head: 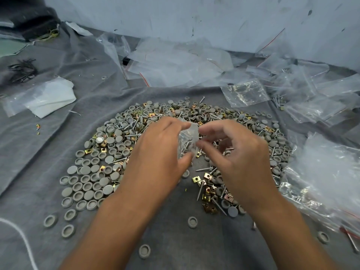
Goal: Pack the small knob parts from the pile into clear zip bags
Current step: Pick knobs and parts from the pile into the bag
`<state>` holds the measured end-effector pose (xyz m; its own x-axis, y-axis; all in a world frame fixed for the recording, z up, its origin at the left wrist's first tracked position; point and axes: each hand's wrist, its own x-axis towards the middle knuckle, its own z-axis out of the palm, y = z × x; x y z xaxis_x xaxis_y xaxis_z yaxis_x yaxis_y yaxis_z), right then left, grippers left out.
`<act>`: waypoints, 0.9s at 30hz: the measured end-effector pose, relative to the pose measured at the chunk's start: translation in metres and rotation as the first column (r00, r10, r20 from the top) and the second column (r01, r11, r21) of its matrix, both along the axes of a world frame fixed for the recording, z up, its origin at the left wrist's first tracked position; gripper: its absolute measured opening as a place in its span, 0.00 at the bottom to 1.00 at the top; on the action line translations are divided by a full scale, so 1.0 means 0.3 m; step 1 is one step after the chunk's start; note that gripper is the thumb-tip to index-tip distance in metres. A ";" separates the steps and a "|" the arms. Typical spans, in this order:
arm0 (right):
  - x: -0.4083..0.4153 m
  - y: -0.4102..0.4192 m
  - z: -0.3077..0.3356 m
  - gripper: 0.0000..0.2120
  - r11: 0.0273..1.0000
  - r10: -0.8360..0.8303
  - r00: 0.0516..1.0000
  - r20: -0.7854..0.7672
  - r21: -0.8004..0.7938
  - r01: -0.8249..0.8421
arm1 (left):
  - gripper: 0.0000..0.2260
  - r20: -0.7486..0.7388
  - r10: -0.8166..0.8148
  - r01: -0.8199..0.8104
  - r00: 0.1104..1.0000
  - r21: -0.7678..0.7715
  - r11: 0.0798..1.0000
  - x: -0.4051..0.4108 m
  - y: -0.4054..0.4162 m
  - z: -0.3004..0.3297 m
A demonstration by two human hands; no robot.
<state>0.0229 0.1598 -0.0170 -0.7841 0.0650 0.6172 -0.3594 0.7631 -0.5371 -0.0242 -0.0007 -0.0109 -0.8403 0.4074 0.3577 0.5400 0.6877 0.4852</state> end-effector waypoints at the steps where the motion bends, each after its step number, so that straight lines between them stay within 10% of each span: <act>1: 0.002 0.014 0.008 0.08 1.000 -0.009 0.999 0.037 -0.014 0.009 | 0.26 0.003 0.001 -0.001 1.000 -0.006 1.000 -0.001 -0.003 0.002; 9: 0.065 0.133 0.014 0.08 0.980 0.057 0.684 0.727 0.089 -0.175 | 0.26 -0.160 0.254 -0.177 0.954 0.384 0.906 -0.009 -0.049 0.069; 14: 0.068 0.118 -0.009 0.21 0.857 -0.134 0.691 0.711 0.433 -0.279 | 0.27 -0.127 0.197 -0.186 0.972 0.095 0.978 -0.018 -0.054 0.047; 27: 0.064 0.113 -0.024 0.19 0.845 -0.152 0.717 0.680 0.466 -0.264 | 0.26 -0.066 0.039 -0.038 0.997 0.028 0.999 -0.001 -0.006 0.011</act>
